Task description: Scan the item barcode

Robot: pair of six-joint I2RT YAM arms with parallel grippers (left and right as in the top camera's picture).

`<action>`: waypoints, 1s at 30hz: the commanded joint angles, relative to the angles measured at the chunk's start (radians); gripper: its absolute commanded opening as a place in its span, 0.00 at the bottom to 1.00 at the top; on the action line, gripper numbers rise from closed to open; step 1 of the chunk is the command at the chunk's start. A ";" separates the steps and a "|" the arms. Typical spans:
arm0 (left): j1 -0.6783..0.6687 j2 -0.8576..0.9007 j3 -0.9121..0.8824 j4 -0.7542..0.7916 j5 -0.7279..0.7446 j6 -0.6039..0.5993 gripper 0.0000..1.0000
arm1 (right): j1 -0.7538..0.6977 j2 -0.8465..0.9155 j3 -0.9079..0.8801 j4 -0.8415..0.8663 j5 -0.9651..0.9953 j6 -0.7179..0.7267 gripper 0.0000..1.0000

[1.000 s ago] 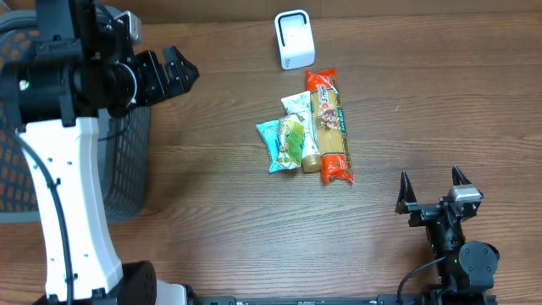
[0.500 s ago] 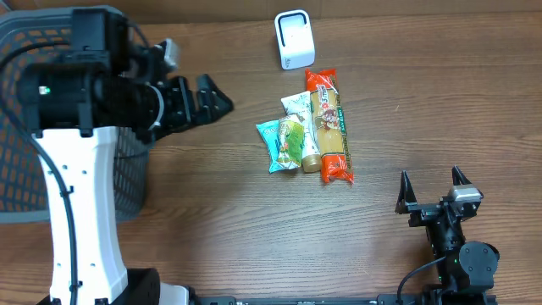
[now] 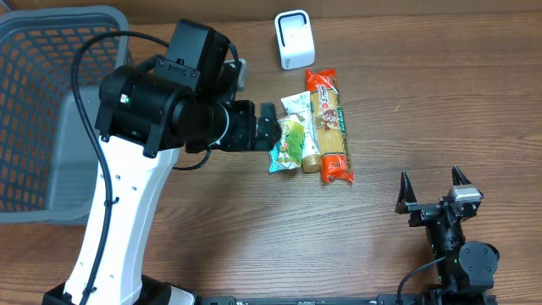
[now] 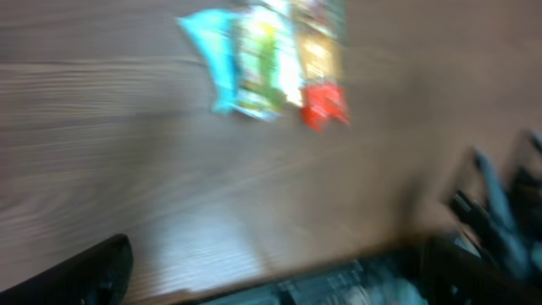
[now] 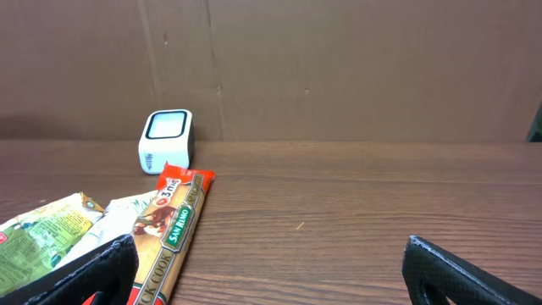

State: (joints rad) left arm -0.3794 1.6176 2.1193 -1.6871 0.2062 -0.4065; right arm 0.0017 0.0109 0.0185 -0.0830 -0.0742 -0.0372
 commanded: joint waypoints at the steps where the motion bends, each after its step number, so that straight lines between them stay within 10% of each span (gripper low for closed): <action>1: 0.010 -0.006 -0.003 0.012 -0.318 -0.169 1.00 | 0.004 -0.008 -0.010 0.003 -0.005 -0.013 1.00; 30: 0.721 -0.118 0.017 0.109 -0.376 -0.286 1.00 | 0.004 -0.008 -0.010 0.003 -0.005 -0.013 1.00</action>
State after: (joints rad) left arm 0.2611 1.5589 2.1189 -1.5688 -0.1074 -0.6235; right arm 0.0017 0.0109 0.0185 -0.0834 -0.0742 -0.0372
